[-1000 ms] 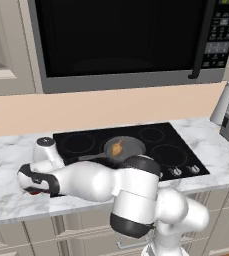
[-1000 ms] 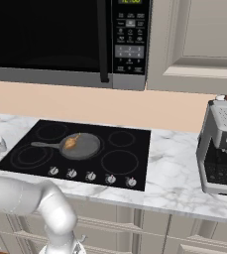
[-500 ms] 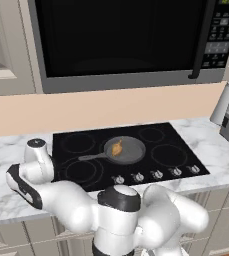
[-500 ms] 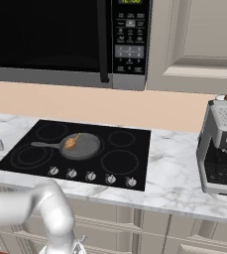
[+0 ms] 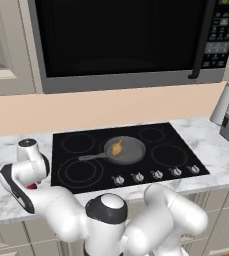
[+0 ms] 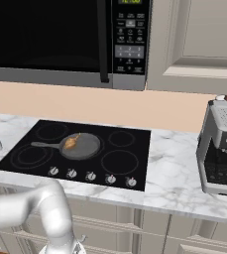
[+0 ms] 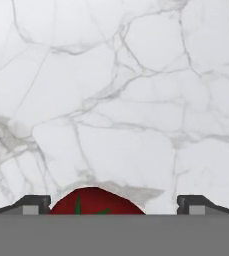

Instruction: Place the pan on the center burner on the stove. Then place the tomato and the onion in the pan and turn on the center burner.

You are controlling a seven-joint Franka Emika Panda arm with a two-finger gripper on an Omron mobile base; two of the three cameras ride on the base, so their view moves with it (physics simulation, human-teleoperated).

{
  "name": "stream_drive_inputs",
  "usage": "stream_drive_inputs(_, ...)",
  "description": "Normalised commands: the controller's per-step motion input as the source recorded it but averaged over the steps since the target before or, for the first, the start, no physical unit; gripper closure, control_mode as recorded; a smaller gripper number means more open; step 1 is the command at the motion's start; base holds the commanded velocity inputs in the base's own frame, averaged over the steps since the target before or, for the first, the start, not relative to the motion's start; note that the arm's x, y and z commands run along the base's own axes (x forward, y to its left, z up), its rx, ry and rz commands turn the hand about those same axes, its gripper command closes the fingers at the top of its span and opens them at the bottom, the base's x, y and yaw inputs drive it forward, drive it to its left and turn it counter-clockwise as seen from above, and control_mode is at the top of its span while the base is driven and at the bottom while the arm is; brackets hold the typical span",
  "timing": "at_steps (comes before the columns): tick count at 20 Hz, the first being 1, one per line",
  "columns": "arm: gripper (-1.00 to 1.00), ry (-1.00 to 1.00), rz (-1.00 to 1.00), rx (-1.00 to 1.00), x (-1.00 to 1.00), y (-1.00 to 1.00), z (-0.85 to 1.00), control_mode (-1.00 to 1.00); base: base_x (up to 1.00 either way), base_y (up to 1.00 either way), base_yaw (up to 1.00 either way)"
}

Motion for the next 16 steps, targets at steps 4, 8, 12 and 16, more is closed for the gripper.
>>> stream_drive_inputs(4,-1.0,0.06,0.0,-0.1,0.0,0.18,-0.44,-1.0,0.0,0.0,0.0)
stream_drive_inputs(8,1.0,0.11,-0.03,-0.08,-0.31,0.21,-0.53,-1.0,0.0,0.0,0.0)
stream_drive_inputs(12,1.0,0.12,-0.15,0.0,-1.0,-0.01,-0.88,-1.0,0.0,0.0,0.0)
stream_drive_inputs(16,1.0,0.03,-0.16,0.0,-1.0,-0.08,-0.76,-1.0,0.0,0.0,0.0)
